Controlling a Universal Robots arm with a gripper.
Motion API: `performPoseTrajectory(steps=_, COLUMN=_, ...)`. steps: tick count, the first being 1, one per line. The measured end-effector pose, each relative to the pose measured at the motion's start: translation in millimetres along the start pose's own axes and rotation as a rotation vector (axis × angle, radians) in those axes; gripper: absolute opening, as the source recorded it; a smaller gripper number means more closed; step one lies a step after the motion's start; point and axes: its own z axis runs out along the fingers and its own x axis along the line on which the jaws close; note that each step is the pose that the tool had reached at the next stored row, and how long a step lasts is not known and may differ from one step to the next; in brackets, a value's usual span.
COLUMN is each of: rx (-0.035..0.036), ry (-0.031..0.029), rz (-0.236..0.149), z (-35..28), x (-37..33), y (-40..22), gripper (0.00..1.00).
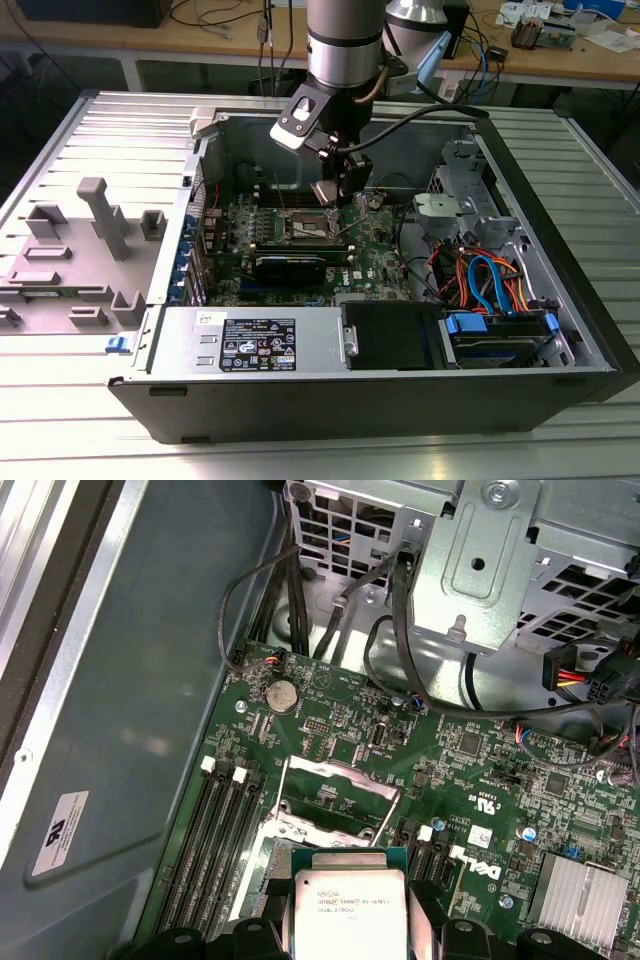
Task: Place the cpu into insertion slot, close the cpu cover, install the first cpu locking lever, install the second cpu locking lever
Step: 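Place the cpu into insertion slot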
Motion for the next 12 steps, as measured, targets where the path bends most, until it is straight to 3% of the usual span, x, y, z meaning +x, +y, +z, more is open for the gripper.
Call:
performPoseTrajectory(steps=2, rx=-0.0001, ry=-0.0002, rz=0.004, z=0.3, x=0.0, y=0.0, gripper=0.55)
performPoseTrajectory(steps=6, rx=-0.0005, ry=-0.0035, rz=0.055, z=2.6, x=0.1, y=-0.6, gripper=0.55)
performPoseTrajectory(steps=7, rx=-0.0006, ry=-0.0038, rz=0.058, z=3.4, x=0.7, y=-2.4, gripper=0.55)
performPoseTrajectory(steps=9, rx=-0.0005, ry=-0.0038, rz=0.058, z=7.2, x=3.9, y=-12.7, gripper=0.55)
performPoseTrajectory(steps=12, rx=-0.0006, ry=-0.0046, rz=0.071, z=12.9, x=5.2, y=-16.9, gripper=0.55)
